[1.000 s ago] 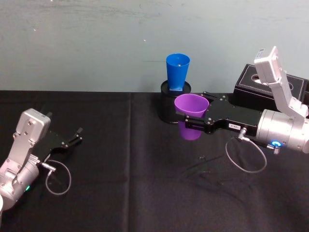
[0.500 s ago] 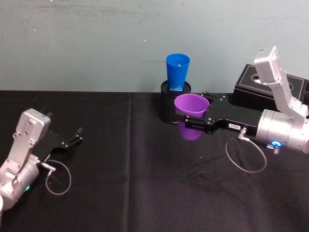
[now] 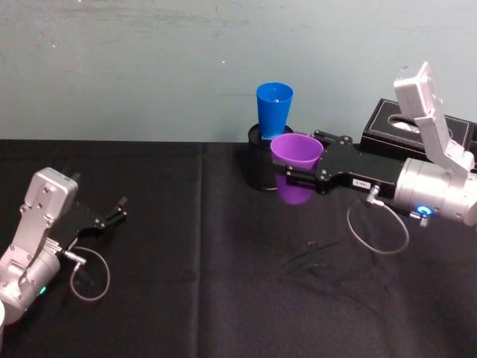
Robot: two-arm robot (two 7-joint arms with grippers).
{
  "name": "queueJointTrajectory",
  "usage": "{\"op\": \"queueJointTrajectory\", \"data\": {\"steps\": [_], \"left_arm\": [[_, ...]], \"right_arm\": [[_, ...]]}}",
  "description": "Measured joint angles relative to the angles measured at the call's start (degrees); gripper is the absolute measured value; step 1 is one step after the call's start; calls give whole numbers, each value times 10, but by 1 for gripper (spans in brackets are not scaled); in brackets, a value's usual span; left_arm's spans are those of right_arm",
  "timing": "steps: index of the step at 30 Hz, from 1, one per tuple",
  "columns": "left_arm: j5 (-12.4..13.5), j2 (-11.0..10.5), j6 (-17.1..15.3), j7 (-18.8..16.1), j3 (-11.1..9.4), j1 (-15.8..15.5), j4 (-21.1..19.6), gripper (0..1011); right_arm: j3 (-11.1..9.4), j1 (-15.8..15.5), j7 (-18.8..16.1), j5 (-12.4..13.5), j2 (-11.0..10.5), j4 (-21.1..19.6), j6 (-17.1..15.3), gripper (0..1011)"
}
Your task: Pick up one cup with a gripper and tap it against the other cup.
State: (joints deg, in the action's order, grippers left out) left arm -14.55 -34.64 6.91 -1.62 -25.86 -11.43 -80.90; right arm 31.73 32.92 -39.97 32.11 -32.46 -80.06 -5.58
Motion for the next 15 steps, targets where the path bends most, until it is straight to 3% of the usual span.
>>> {"op": "queueJointTrajectory", "data": {"steps": [15], "left_arm": [[0,0,0,0,0,0,0,1011]], "right_arm": [[3,63,37,-22,71,99,-1,746]]}}
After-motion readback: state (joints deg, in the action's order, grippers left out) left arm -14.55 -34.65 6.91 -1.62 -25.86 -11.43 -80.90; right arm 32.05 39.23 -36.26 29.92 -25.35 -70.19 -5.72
